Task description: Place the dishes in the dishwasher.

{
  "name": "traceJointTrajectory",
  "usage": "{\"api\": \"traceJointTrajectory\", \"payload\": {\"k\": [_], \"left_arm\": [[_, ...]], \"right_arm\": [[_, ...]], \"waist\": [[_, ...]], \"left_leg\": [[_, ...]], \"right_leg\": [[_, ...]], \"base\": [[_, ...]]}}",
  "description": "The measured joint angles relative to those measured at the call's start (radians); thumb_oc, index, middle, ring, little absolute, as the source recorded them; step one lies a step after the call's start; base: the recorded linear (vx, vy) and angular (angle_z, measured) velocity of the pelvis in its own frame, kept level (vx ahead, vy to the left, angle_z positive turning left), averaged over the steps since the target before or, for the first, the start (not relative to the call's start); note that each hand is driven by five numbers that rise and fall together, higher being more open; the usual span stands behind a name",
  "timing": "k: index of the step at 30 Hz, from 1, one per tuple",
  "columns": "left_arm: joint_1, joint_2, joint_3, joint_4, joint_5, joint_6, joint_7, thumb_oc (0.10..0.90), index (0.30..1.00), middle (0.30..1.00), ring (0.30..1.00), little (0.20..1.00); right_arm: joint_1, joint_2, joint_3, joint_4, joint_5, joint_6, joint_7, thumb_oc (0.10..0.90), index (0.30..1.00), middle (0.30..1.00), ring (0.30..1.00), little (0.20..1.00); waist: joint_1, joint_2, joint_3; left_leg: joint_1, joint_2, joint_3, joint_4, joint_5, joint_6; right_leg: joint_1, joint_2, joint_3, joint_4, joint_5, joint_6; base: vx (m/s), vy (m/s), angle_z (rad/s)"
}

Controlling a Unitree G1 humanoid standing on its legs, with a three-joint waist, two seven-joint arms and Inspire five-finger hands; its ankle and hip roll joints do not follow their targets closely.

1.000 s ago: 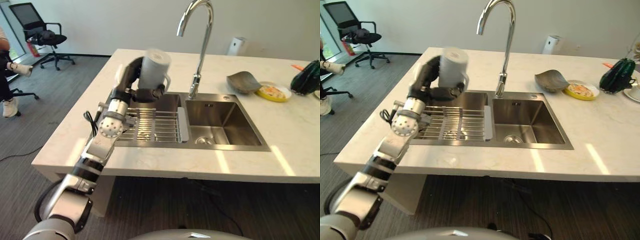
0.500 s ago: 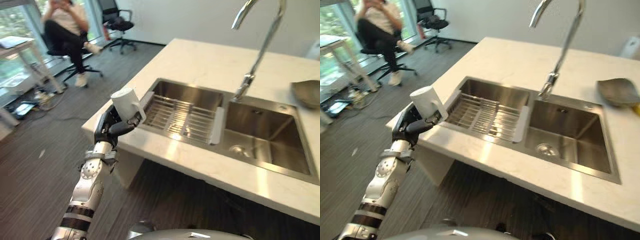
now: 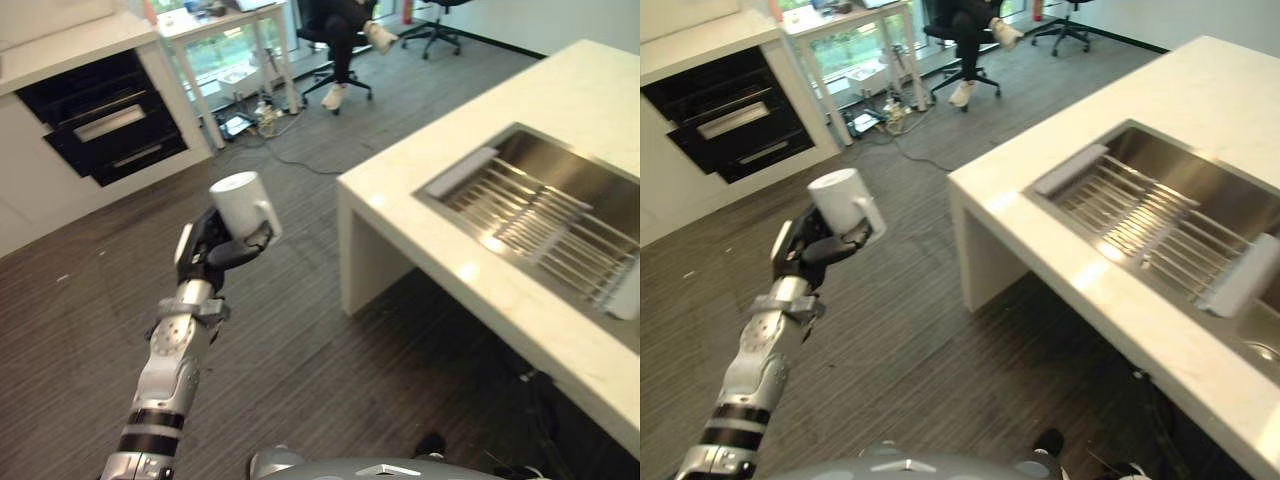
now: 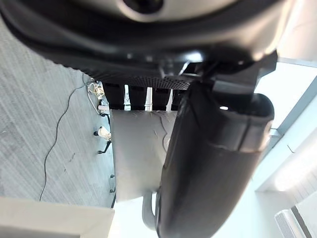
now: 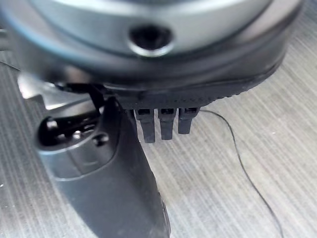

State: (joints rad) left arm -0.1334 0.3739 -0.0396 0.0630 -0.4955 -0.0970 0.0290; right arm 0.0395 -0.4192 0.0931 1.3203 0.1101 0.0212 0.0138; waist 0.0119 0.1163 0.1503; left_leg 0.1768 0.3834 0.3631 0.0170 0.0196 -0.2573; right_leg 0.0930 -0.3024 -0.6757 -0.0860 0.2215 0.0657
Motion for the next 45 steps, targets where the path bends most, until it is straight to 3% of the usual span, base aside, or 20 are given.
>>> {"api": "traceJointTrajectory", "payload": {"k": [2, 4, 5, 7, 8, 9, 10, 11, 12, 13, 15, 16, 17, 20, 25, 27, 32, 38, 42, 45], "left_arm": [[0.014, 0.032, 0.012, -0.002, 0.02, -0.002, 0.003, 0.4, 0.3, 0.3, 0.3, 0.3], [0.056, 0.072, 0.04, 0.006, 0.053, -0.002, 0.031, 0.4, 0.3, 0.3, 0.3, 0.3], [0.076, 0.089, 0.076, 0.007, 0.079, -0.005, 0.036, 0.4, 0.3, 0.3, 0.3, 0.3], [0.084, 0.11, 0.114, 0.011, 0.121, -0.004, 0.053, 0.4, 0.3, 0.3, 0.3, 0.3], [0.075, 0.107, 0.112, 0.012, 0.146, -0.004, 0.053, 0.4, 0.3, 0.3, 0.3, 0.3], [0.077, 0.108, 0.068, 0.016, 0.207, -0.006, 0.049, 0.4, 0.3, 0.3, 0.3, 0.3], [0.077, 0.108, 0.068, 0.016, 0.207, -0.006, 0.049, 0.4, 0.3, 0.3, 0.3, 0.3], [0.086, 0.076, 0.048, 0.03, 0.245, -0.005, 0.064, 0.4, 0.3, 0.3, 0.3, 0.3], [0.071, 0.069, 0.024, 0.05, 0.255, -0.022, 0.086, 0.4, 0.3, 0.3, 0.3, 0.3], [0.043, 0.064, -0.001, 0.073, 0.264, -0.025, 0.097, 0.4, 0.3, 0.3, 0.3, 0.3], [0.015, 0.073, -0.039, 0.099, 0.278, -0.022, 0.096, 0.4, 0.3, 0.3, 0.3, 0.3], [-0.044, 0.094, -0.105, 0.108, 0.296, -0.02, 0.095, 0.4, 0.3, 0.3, 0.3, 0.3], [-0.046, 0.088, -0.129, 0.1, 0.313, -0.033, 0.088, 0.4, 0.3, 0.3, 0.3, 0.3], [0.021, 0.093, -0.181, 0.04, 0.322, -0.031, 0.082, 0.4, 0.3, 0.3, 0.3, 0.3], [0.062, 0.104, -0.105, 0.037, 0.331, -0.032, 0.088, 0.4, 0.3, 0.3, 0.3, 0.3], [0.095, 0.116, -0.079, 0.037, 0.331, -0.032, 0.094, 0.4, 0.3, 0.3, 0.3, 0.3], [0.098, 0.144, -0.079, 0.038, 0.352, -0.032, 0.098, 0.4, 0.3, 0.3, 0.3, 0.3], [0.097, 0.144, -0.079, 0.037, 0.389, -0.032, 0.108, 0.4, 0.3, 0.3, 0.3, 0.3], [0.101, 0.142, -0.078, 0.037, 0.413, -0.032, 0.116, 0.4, 0.3, 0.3, 0.3, 0.3], [0.107, 0.123, -0.08, 0.036, 0.418, -0.034, 0.114, 0.4, 0.3, 0.3, 0.3, 0.3]], "right_arm": [[0.01, 0.081, -0.041, 0.012, 0.036, -0.001, -0.005, 0.8, 0.9, 0.9, 0.9, 0.9], [0.021, 0.101, -0.03, 0.031, 0.059, 0.008, -0.013, 0.8, 0.9, 0.9, 0.9, 0.9], [0.034, 0.117, -0.042, 0.03, 0.112, 0.005, -0.011, 0.8, 0.9, 0.9, 0.9, 0.9], [0.045, 0.163, -0.075, 0.029, 0.161, 0.009, -0.023, 0.8, 0.9, 0.9, 0.9, 0.9], [0.049, 0.162, -0.083, 0.027, 0.191, 0.009, -0.023, 0.8, 0.9, 0.9, 0.9, 0.9], [0.053, 0.133, -0.08, 0.017, 0.236, 0.01, -0.026, 0.8, 0.9, 0.9, 0.9, 0.9], [0.053, 0.133, -0.08, 0.017, 0.236, 0.01, -0.026, 0.8, 0.9, 0.9, 0.9, 0.9], [0.066, 0.14, -0.088, -0.034, 0.246, -0.016, -0.018, 0.8, 0.9, 0.9, 0.9, 0.9], [0.079, 0.144, -0.028, -0.071, 0.247, -0.027, -0.014, 0.8, 0.9, 0.9, 0.9, 0.9], [0.089, 0.154, -0.007, -0.097, 0.247, -0.037, -0.01, 0.8, 0.9, 0.9, 0.9, 0.9], [0.06, 0.157, -0.001, -0.104, 0.25, -0.047, 0.005, 0.8, 0.9, 0.9, 0.9, 0.9], [0.047, 0.173, 0.012, -0.109, 0.259, -0.055, 0.004, 0.8, 0.9, 0.9, 0.9, 0.9], [0.044, 0.177, 0.006, -0.106, 0.266, -0.051, 0.005, 0.8, 0.9, 0.9, 0.9, 0.9], [0.008, 0.143, -0.013, -0.107, 0.284, -0.072, -0.002, 0.8, 0.9, 0.9, 0.9, 0.9], [-0.098, 0.158, -0.006, -0.109, 0.279, -0.082, 0.001, 0.8, 0.9, 0.9, 0.9, 0.9], [-0.112, 0.195, 0.02, -0.126, 0.27, -0.076, 0.008, 0.8, 0.9, 0.9, 0.9, 0.9], [-0.074, 0.225, 0.084, -0.195, 0.213, -0.07, 0.009, 0.8, 0.9, 0.9, 0.9, 0.9], [-0.028, 0.221, 0.083, -0.285, 0.201, -0.072, -0.004, 0.8, 0.9, 0.9, 0.9, 0.9], [-0.007, 0.216, 0.086, -0.464, 0.205, -0.071, -0.005, 0.8, 0.9, 0.9, 0.9, 0.9], [0.005, 0.204, 0.086, -0.606, 0.207, -0.078, -0.009, 0.8, 0.9, 0.9, 0.9, 0.9]], "waist": [[-0.001, -0.09, -0.026], [0.025, -0.107, -0.057], [0.03, -0.117, -0.066], [0.035, -0.179, -0.081], [0.026, -0.193, -0.078], [0.028, -0.191, -0.076], [0.028, -0.191, -0.076], [0.033, -0.134, -0.049], [0.023, -0.099, -0.043], [0.004, -0.076, -0.033], [-0.031, -0.056, -0.009], [-0.047, -0.132, 0.023], [-0.06, -0.142, 0.028], [-0.005, -0.104, 0.039], [0.042, -0.125, 0.036], [0.048, -0.16, 0.006], [0.036, -0.203, -0.03], [0.003, -0.2, -0.052], [-0.022, -0.197, -0.058], [-0.045, -0.195, -0.069]], "left_leg": [[-0.005, -0.088, -0.014, 0.034, -0.036, 0.007], [-0.005, -0.09, -0.018, 0.092, -0.088, 0.026], [-0.015, -0.09, -0.021, 0.111, -0.097, 0.036], [-0.082, -0.105, -0.024, 0.229, -0.156, 0.044], [-0.132, -0.138, -0.026, 0.274, -0.181, 0.077], [-0.172, -0.218, -0.053, 0.28, -0.222, 0.129], [-0.172, -0.218, -0.053, 0.28, -0.222, 0.129], [-0.145, -0.215, -0.156, 0.215, -0.207, 0.189], [-0.164, -0.197, -0.247, 0.196, -0.195, 0.183], [-0.18, -0.179, -0.331, 0.167, -0.169, 0.185], [-0.169, -0.188, -0.481, 0.048, -0.075, 0.192], [-0.176, -0.284, -0.578, 0.031, -0.041, 0.168], [-0.158, -0.314, -0.627, -0.003, -0.039, 0.158], [-0.11, -0.31, -0.643, -0.05, 0.025, 0.146], [-0.048, -0.301, -0.61, -0.09, 0.012, 0.154], [-0.014, -0.301, -0.6, -0.103, 0.012, 0.154], [-0.015, -0.307, -0.599, -0.106, 0.012, 0.155], [-0.034, -0.322, -0.575, -0.107, 0.006, 0.163], [-0.041, -0.325, -0.495, -0.108, -0.008, 0.191], [-0.046, -0.336, -0.465, -0.113, -0.005, 0.188]], "right_leg": [[0.001, -0.084, 0.027, 0.022, 0.079, 0.052], [-0.011, -0.101, 0.019, 0.08, 0.105, 0.035], [-0.016, -0.089, 0.027, 0.128, 0.062, 0.067], [0.003, -0.135, 0.0, 0.131, 0.069, 0.023], [0.011, -0.164, 0.007, 0.138, 0.072, 0.028], [0.011, -0.241, 0.067, 0.191, 0.111, 0.045], [0.011, -0.241, 0.067, 0.191, 0.111, 0.045], [-0.002, -0.131, 0.338, 0.221, -0.043, 0.054], [0.011, 0.007, 0.515, 0.173, -0.153, 0.031], [0.03, 0.121, 0.621, 0.113, -0.218, 0.012], [0.021, 0.267, 0.706, -0.032, -0.252, 0.019], [0.015, 0.277, 0.788, -0.019, -0.207, -0.015], [0.038, 0.258, 0.739, 0.011, -0.209, -0.032], [0.081, 0.261, 0.675, 0.028, -0.195, -0.013], [0.147, 0.264, 0.643, -0.011, -0.203, 0.006], [0.172, 0.262, 0.619, -0.011, -0.199, 0.021], [0.166, 0.257, 0.594, -0.011, -0.185, 0.046], [0.133, 0.238, 0.599, -0.012, -0.184, 0.048], [0.083, 0.232, 0.609, -0.015, -0.187, 0.044], [0.064, 0.223, 0.615, -0.018, -0.2, 0.008]], "base": [[-0.05, 0.394, 0.72], [-0.06, 0.405, -0.06], [-0.07, 0.444, 0.12], [-0.02, 0.359, 0.41], [0.01, 0.377, 1.12], [0.01, 0.267, 0.96], [0.16, 0.366, 1.5], [0.15, 0.177, 1.43], [0.22, 0.23, 2.22], [0.1, 0.088, 2.14], [0.12, 0.062, 2.61], [0.1, -0.023, 3.0], [0.12, -0.08, 2.65], [0.06, -0.143, 1.17], [0.08, -0.07, 0.06], [0.09, -0.096, -0.02], [0.01, -0.06, 0.02], [0.02, -0.022, -0.17], [0.03, -0.012, -0.62], [0.01, -0.005, -0.36]]}}
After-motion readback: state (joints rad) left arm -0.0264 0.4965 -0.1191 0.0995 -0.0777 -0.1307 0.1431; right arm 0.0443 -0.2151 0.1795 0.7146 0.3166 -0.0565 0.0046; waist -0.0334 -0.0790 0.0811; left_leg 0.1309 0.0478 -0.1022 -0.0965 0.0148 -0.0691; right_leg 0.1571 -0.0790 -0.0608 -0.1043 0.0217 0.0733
